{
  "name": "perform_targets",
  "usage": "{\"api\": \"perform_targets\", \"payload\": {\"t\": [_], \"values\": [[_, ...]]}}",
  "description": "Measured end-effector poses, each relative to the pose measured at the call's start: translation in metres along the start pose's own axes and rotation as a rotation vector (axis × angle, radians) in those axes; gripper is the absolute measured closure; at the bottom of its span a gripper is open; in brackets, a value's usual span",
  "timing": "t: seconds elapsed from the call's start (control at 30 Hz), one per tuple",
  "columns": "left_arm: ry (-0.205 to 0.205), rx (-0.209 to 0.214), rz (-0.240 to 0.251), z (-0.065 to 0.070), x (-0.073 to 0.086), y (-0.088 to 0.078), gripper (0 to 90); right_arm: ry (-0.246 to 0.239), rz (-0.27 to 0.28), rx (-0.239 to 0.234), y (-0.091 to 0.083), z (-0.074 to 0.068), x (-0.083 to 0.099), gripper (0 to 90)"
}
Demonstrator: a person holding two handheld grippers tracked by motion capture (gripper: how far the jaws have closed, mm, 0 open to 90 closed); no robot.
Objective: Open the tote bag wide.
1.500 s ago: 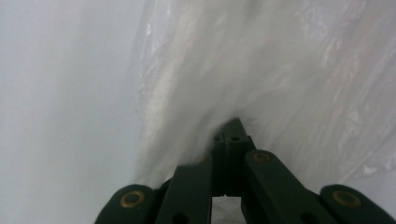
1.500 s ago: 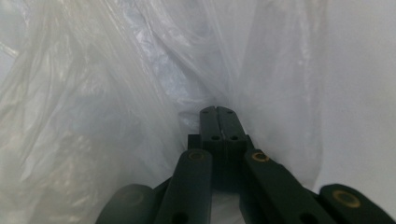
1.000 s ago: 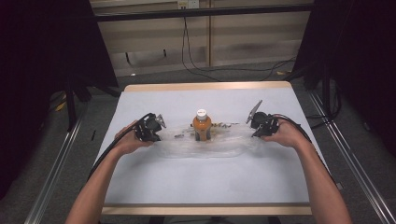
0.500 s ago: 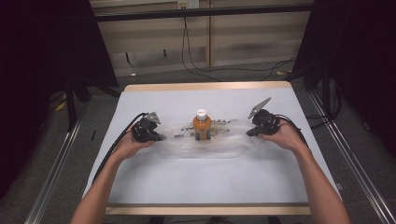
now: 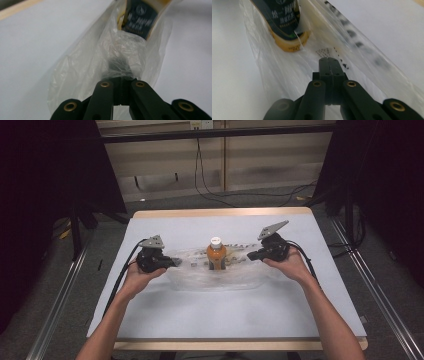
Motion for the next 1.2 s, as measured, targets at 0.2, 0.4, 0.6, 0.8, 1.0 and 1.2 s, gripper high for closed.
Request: {"api": "perform_targets", "payload": {"t": [0.2, 0.4, 0.6, 0.8, 1.0, 1.2], "values": [[-0.004, 0.023, 0.057, 0.008, -0.009, -0.006, 90.0, -0.027, 0.002, 0.018, 0.002, -0.005, -0.022, 90.0], [0.013, 0.028, 0.112, 0.014, -0.021, -0.014, 90.0, -0.064, 0.002, 0.034, -0.002, -0.005, -0.046, 90.0], [0.004, -0.021, 0.022, 0.008, -0.011, -0.014, 90.0, -0.066, 0.032, 0.023, -0.017, -0.005, -0.059, 90.0], [-0.025, -0.053, -0.034, 0.003, 0.015, -0.016, 90.0, -0.104, -0.009, 0.008, -0.01, -0.012, -0.062, 90.0], [0.013, -0.005, 0.043, 0.031, 0.021, -0.04, 90.0, -0.11, -0.041, -0.023, 0.001, -0.016, -0.067, 90.0], [0.091, 0.062, 0.028, 0.062, -0.011, -0.006, 90.0, -0.101, -0.103, -0.074, 0.034, -0.017, -0.071, 90.0]]}}
Point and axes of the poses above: each handheld gripper's, and its own axes: y roughly forward along the jaws, x roughly out of its underside, z roughly to its right, the point moved 4 cm from there along y, roughly forward along the jaws, and after that the axes turned 12 degrees about -z, right-handed, at the moved point
